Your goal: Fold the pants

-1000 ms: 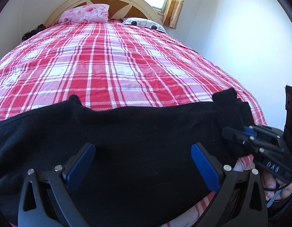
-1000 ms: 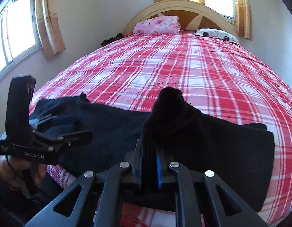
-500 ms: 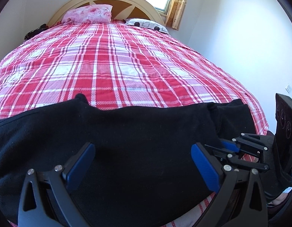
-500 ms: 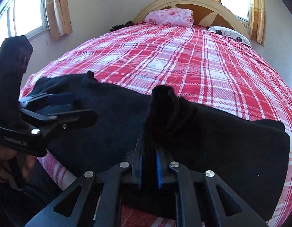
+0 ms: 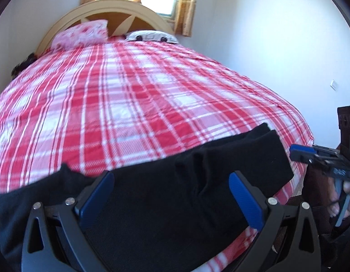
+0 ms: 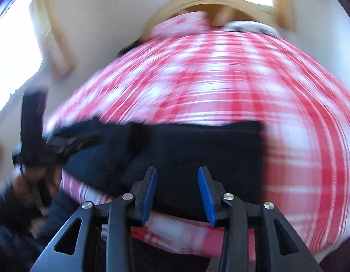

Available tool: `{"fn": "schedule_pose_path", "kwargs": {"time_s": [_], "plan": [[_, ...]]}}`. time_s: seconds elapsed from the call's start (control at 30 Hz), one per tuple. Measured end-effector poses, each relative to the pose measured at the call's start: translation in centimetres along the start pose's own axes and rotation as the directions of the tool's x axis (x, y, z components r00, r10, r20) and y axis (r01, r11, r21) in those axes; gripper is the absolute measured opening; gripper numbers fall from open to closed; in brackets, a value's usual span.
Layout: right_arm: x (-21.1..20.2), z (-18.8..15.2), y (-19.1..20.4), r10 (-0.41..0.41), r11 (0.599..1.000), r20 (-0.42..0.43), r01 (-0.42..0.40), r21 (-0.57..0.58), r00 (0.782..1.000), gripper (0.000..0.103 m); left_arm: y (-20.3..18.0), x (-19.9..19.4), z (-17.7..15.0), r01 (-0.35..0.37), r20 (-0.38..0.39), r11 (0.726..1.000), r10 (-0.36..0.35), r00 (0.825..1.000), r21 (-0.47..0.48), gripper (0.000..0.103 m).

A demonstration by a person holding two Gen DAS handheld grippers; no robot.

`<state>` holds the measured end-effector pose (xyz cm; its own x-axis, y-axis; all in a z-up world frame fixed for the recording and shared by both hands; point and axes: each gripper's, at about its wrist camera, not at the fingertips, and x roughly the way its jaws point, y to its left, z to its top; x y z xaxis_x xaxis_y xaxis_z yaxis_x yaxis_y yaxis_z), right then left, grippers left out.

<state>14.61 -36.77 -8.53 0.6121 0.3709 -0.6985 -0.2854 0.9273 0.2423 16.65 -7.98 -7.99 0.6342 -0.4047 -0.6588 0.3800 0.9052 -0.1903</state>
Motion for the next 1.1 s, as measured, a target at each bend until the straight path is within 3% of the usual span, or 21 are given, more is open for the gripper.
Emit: {"fn": "schedule_pose_path", "kwargs": {"time_s": [0.07,0.1,0.2,0.3,0.33,0.37,0.43,0.5,0.6,0.73,0.83,0.93,1.0,1.1], "plan": [[-0.9,0.1,-3.1,-0.123,0.991,0.038,0.120,0.058,0.992,0.040,-1.1,0.7,0.8,-0.003,0.006,0.999,0.003,1.000,0.034,0.103],[-0.9,0.1,-4.2,-0.147,0.987,0.046,0.143,0.079,0.988,0.040,-1.8,1.4,1.0,-0.012,0.000,0.998,0.012,1.000,0.058,0.103],[-0.1,0.2,-6.7,-0.085,0.982,0.054,0.075,0.173,0.995,0.040,-3.4,3.8,0.8,-0.026,-0.059,0.995,0.032,0.998,0.099,0.103],[1.7,-0.2,-6.9,-0.020,0.986,-0.006,0.021,0.163,1.000,0.040,-3.8,5.0,0.0,-0.028,-0.101,0.995,0.037,0.994,0.095,0.101],[2.0,-0.5,-6.7,-0.006,0.989,-0.033,0.010,0.145,0.999,0.040,-3.8,5.3,-0.4,-0.024,-0.115,0.995,0.035,0.993,0.097,0.096],[2.4,-1.2,-6.0,-0.018,0.995,-0.064,0.025,0.102,0.998,0.039,-3.8,5.7,-0.6,-0.019,-0.131,0.995,0.032,0.991,0.101,0.086],[2.8,-2.4,-4.8,-0.070,0.997,-0.095,0.071,0.006,0.993,0.040,-3.7,6.7,-1.2,-0.017,-0.179,0.994,0.036,0.983,0.108,0.076],[2.8,-2.8,-4.8,-0.085,0.996,-0.092,0.083,-0.025,0.992,0.040,-3.5,6.6,-1.3,-0.007,-0.172,0.996,0.021,0.985,0.085,0.076],[2.1,-2.2,-6.2,-0.012,0.999,-0.080,0.016,0.042,0.997,0.040,-3.6,6.1,-1.3,0.000,-0.166,0.997,0.014,0.986,0.081,0.073],[0.4,-0.2,-8.2,0.013,0.992,0.006,-0.014,0.124,1.000,0.040,-4.1,5.7,-1.7,0.030,-0.160,0.997,-0.017,0.987,0.075,0.056],[0.1,1.7,-9.0,0.006,0.991,0.040,-0.011,0.133,0.999,0.039,-4.5,5.4,-1.8,0.039,-0.149,0.995,-0.025,0.989,0.087,0.054],[1.2,3.1,-9.4,0.073,0.985,0.029,-0.077,0.153,0.997,0.034,-4.6,5.6,-2.0,0.029,-0.148,0.995,-0.015,0.989,0.098,0.054],[2.5,3.6,-9.3,0.103,0.983,-0.025,-0.098,0.154,0.994,0.017,-4.8,5.6,-2.2,0.031,-0.147,0.994,-0.015,0.989,0.106,0.054],[3.2,3.3,-9.4,0.146,0.977,-0.062,-0.134,0.165,0.987,0.008,-4.8,5.7,-2.5,0.028,-0.140,0.993,-0.012,0.990,0.113,0.054]]}}
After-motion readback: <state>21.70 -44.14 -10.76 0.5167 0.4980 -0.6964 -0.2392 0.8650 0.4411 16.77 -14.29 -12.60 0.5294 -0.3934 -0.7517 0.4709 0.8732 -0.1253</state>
